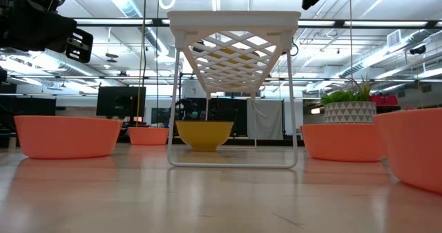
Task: Pick & Place Mini bowls
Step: Put the orange bowl on the shelf
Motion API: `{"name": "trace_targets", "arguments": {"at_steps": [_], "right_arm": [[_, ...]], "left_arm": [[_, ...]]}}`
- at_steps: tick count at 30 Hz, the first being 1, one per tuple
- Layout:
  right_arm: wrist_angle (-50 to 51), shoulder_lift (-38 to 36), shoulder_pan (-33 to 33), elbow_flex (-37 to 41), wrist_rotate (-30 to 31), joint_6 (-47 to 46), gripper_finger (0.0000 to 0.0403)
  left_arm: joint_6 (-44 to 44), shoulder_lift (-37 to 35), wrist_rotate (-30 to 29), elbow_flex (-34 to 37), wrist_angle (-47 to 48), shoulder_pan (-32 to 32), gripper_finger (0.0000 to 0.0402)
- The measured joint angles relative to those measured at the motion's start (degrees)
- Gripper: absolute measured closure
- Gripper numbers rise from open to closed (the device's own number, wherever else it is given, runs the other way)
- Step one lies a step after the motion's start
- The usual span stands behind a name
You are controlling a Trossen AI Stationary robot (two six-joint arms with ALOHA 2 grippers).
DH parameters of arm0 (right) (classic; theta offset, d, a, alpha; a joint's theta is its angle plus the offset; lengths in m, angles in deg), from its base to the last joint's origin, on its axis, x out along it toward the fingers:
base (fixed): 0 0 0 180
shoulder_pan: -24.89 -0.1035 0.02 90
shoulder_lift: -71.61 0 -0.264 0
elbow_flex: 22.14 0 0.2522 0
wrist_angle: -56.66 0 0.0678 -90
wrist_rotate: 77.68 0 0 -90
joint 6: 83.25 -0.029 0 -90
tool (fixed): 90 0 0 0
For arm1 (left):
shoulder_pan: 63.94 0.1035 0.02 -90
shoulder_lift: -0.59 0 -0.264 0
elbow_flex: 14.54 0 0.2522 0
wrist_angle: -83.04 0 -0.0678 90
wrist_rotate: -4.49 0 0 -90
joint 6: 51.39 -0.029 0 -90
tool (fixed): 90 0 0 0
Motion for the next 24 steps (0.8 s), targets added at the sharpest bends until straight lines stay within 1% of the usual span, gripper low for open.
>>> {"name": "trace_targets", "arguments": {"at_steps": [6, 10, 13, 17, 24], "right_arm": [[2.78, 0.00, -2.33, 1.65, -0.04, -11.15, 0.0317], [5.06, 0.00, -4.28, 4.14, -0.13, -18.93, 0.0310], [5.54, -0.01, -6.22, 6.58, -0.16, -22.82, 0.0303], [4.77, -0.26, -8.65, 9.94, -0.20, -27.66, 0.0292], [-0.50, -2.91, -11.06, 16.30, -0.19, -37.98, 0.0274]], "left_arm": [[-0.01, 0.00, 0.00, 0.00, 0.00, 0.01, 0.0387], [0.00, -0.01, 0.00, 0.00, 0.00, -0.01, 0.0387], [-0.01, 0.00, 0.00, 0.00, -0.02, -0.01, 0.0387], [-0.01, 0.00, 0.00, 0.00, 0.00, 0.00, 0.0387], [-0.01, -0.02, 0.00, 0.00, -0.01, 0.01, 0.0387]]}}
